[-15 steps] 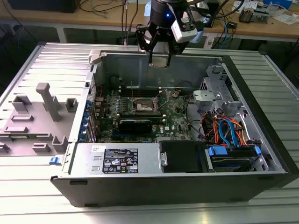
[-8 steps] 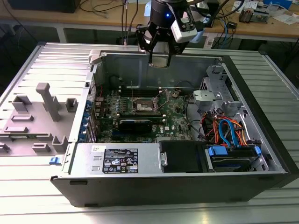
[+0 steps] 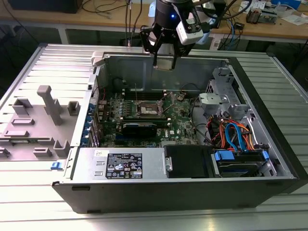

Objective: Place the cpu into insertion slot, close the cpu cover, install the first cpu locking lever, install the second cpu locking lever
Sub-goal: 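Place the cpu into insertion slot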

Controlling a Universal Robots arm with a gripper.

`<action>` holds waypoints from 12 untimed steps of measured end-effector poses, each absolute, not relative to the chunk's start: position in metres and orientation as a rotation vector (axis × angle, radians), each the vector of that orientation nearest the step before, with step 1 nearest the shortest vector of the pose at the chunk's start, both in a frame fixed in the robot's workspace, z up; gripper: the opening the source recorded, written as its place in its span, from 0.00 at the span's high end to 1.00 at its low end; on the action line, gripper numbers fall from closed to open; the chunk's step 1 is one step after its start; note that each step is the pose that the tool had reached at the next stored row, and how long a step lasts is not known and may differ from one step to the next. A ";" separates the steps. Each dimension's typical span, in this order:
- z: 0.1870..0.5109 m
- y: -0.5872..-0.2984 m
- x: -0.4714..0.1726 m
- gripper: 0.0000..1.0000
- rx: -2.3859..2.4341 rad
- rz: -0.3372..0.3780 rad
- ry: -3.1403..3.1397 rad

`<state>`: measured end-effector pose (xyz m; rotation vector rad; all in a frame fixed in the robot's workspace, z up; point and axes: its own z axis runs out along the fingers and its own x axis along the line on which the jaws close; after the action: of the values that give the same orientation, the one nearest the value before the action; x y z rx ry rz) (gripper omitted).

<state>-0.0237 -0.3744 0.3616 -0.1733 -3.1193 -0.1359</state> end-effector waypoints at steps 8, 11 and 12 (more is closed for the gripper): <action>0.359 -0.376 -0.024 0.46 -0.312 -0.136 -3.112; 0.358 -0.376 -0.024 0.46 -0.331 -0.136 -3.111; 0.358 -0.376 -0.024 0.46 -0.331 -0.136 -3.111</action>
<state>-0.0238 -0.3756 0.3581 -0.3313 -3.1109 -0.1361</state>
